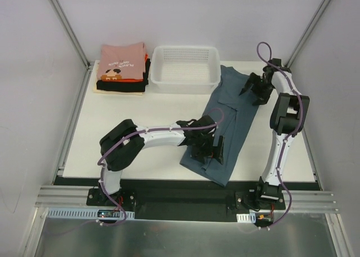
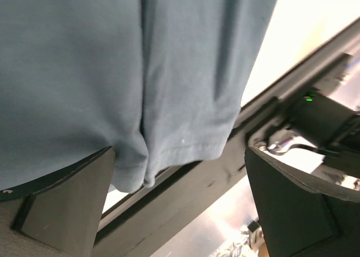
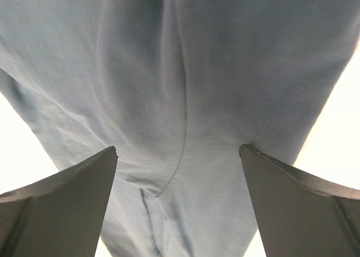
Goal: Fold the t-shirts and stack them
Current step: Fold the tshirt
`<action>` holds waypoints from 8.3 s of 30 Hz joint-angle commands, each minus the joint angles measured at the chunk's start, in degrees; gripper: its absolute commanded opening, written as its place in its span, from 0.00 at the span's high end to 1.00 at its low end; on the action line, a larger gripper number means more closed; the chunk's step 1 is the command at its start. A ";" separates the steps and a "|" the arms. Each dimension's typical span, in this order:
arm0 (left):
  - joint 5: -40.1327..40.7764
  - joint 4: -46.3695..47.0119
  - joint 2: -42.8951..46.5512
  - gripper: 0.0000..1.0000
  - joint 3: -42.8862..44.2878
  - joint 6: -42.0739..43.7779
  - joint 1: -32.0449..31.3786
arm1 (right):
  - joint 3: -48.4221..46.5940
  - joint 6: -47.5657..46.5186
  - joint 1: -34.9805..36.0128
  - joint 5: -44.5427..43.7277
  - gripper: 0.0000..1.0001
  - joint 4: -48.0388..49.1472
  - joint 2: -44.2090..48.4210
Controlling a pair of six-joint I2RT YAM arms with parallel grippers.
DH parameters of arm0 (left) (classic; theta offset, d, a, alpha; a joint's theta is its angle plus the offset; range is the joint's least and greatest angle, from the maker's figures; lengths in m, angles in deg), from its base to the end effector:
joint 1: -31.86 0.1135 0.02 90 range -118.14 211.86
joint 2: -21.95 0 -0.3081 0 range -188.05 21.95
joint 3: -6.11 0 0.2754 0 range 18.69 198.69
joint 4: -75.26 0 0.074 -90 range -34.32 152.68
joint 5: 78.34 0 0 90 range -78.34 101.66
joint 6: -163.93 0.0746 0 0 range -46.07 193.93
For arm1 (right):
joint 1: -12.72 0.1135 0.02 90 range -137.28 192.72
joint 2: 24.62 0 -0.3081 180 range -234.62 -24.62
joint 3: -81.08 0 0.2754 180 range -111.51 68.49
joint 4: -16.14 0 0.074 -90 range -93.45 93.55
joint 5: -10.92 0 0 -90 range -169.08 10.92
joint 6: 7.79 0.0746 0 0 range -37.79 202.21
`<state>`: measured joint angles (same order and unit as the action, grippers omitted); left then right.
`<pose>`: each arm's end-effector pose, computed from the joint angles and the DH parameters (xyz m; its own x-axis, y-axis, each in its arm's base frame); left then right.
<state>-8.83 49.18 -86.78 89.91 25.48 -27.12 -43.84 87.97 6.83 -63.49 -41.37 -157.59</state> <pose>0.2143 -0.4070 0.1774 -0.9514 0.2218 -0.2137 0.3080 0.6935 -0.6513 0.5621 -0.0378 0.1676 -0.9022 0.1903 -0.3871 0.0792 0.9553 0.2850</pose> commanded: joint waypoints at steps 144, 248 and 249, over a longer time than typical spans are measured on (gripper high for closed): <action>19.70 -5.22 -17.57 0.96 38.72 16.81 13.37 | 56.96 -0.49 10.29 -16.39 0.96 8.09 59.41; 38.60 -8.48 53.88 0.01 -35.80 -0.68 17.85 | 50.55 -9.63 51.68 -34.14 0.43 5.20 34.54; 38.60 -8.65 53.71 0.01 -35.89 -0.95 17.94 | 50.29 -9.63 51.68 -34.84 0.44 5.29 34.09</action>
<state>27.87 42.51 -32.81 53.98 26.66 -10.03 9.03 78.51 58.57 -96.38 -36.68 -121.74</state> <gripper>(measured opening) 0.993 0.575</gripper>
